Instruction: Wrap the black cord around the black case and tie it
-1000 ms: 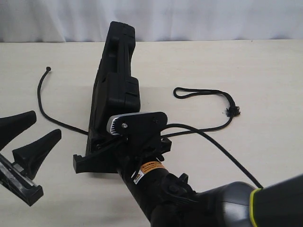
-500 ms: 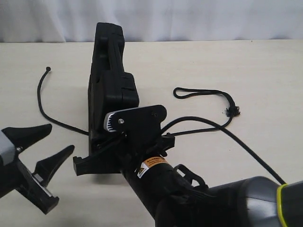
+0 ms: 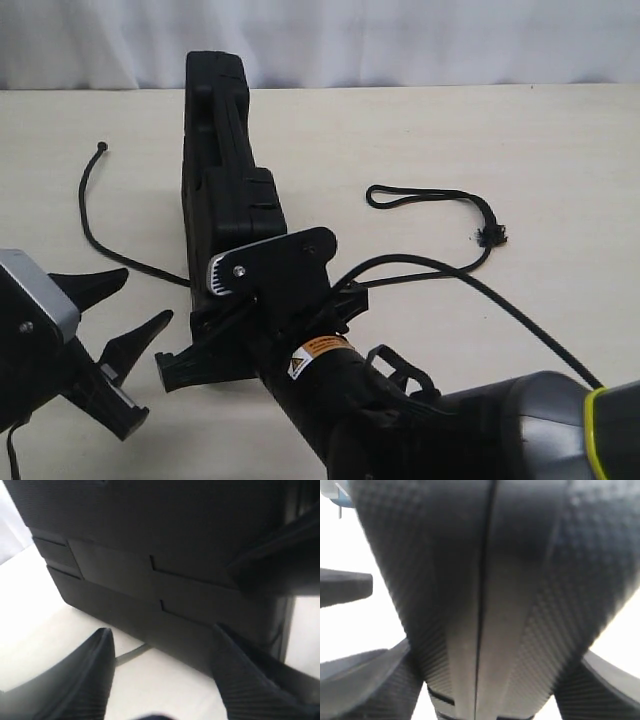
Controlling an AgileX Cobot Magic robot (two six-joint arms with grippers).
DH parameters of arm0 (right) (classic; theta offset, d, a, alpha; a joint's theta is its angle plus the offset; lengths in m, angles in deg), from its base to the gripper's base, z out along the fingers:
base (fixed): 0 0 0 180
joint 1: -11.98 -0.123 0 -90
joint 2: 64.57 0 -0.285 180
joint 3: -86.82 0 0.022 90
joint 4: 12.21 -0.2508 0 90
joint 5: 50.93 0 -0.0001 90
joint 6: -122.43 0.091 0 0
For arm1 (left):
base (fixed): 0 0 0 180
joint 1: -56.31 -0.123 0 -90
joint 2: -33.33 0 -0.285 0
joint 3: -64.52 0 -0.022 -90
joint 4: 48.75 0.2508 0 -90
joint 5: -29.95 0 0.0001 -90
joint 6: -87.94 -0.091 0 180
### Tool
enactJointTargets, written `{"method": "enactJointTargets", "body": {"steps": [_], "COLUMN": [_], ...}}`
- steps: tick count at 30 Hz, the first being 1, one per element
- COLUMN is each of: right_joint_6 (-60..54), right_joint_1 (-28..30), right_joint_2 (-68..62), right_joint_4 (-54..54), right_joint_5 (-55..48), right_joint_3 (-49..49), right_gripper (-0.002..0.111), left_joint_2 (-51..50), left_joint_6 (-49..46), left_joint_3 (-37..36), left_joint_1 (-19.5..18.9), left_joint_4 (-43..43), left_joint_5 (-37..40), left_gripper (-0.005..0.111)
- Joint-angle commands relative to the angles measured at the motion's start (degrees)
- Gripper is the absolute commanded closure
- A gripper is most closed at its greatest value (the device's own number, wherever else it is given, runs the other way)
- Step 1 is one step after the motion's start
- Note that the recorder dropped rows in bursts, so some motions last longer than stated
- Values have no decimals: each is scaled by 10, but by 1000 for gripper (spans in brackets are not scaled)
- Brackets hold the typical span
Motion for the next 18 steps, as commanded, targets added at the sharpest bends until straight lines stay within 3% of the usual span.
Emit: {"method": "enactJointTargets", "body": {"steps": [1, 9, 18], "right_joint_6": [-6, -6, -33], "right_joint_1": [1, 0, 0], "right_joint_2": [13, 20, 94], "right_joint_4": [13, 58, 51], "right_joint_5": [10, -5, -40], "right_joint_3": [-6, -6, -6], "right_gripper": [60, 30, 29], "left_joint_2": [-3, -3, -3], "left_joint_6": [-5, -5, -5], "left_joint_3": [5, 5, 5], "left_joint_1": [4, 4, 4], "left_joint_4": [-14, -14, -14], "left_joint_5": [-16, -27, -31], "left_gripper": [52, 52, 52]}}
